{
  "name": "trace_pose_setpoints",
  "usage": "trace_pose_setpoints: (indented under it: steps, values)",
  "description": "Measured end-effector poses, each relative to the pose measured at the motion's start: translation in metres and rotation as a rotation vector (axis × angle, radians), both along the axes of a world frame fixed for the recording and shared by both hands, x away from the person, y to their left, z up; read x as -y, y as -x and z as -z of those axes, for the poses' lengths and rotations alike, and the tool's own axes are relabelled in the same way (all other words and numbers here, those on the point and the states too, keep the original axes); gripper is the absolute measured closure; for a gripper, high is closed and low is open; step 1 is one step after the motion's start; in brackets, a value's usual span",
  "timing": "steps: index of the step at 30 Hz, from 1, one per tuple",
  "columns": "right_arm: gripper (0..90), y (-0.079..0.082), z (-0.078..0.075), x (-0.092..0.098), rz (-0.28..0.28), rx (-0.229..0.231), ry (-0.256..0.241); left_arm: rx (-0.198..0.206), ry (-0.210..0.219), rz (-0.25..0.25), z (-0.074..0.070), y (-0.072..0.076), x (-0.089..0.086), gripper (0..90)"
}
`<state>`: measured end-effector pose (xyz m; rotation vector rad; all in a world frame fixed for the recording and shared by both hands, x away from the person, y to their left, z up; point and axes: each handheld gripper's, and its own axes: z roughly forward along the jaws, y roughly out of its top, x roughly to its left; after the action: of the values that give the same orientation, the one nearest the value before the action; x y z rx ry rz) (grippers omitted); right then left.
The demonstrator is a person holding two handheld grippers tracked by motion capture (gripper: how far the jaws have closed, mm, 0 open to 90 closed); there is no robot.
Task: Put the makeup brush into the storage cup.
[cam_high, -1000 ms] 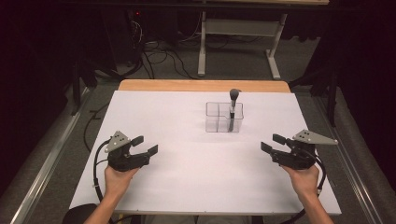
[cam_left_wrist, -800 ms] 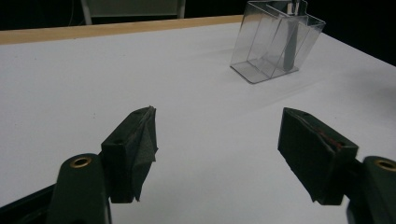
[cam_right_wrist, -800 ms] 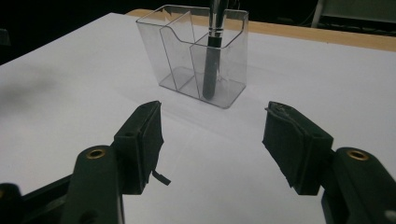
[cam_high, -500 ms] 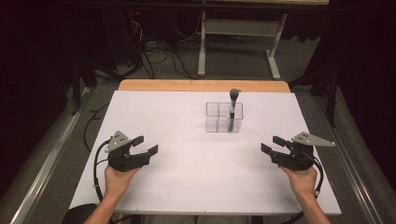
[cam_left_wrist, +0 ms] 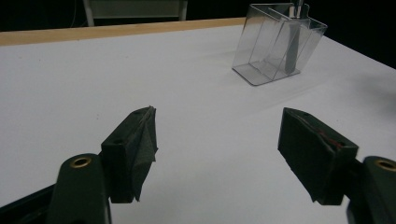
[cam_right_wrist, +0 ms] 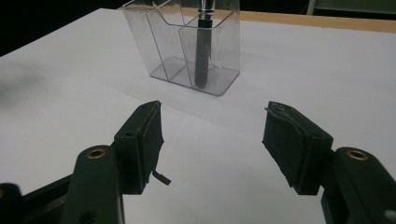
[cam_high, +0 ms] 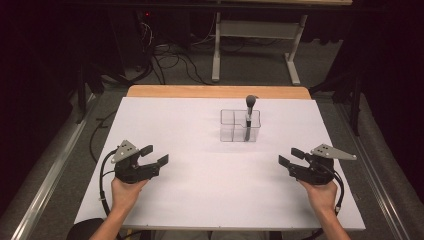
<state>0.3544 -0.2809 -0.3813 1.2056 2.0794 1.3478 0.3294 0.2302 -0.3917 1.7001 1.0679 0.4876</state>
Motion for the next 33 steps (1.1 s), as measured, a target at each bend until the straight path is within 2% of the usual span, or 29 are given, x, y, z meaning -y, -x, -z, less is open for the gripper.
trace_pose_setpoints:
  steps: [23, 33]
  values:
    - [39.3, 0.0, 0.013, 0.007, 0.037, -0.012, -0.021, 0.002, -0.006, 0.005, 0.0, 0.001, 0.001, 28.3]
    - [39.2, 0.001, 0.017, 0.009, 0.041, -0.013, -0.012, -0.001, -0.012, 0.007, 0.001, 0.0, 0.002, 28.2]
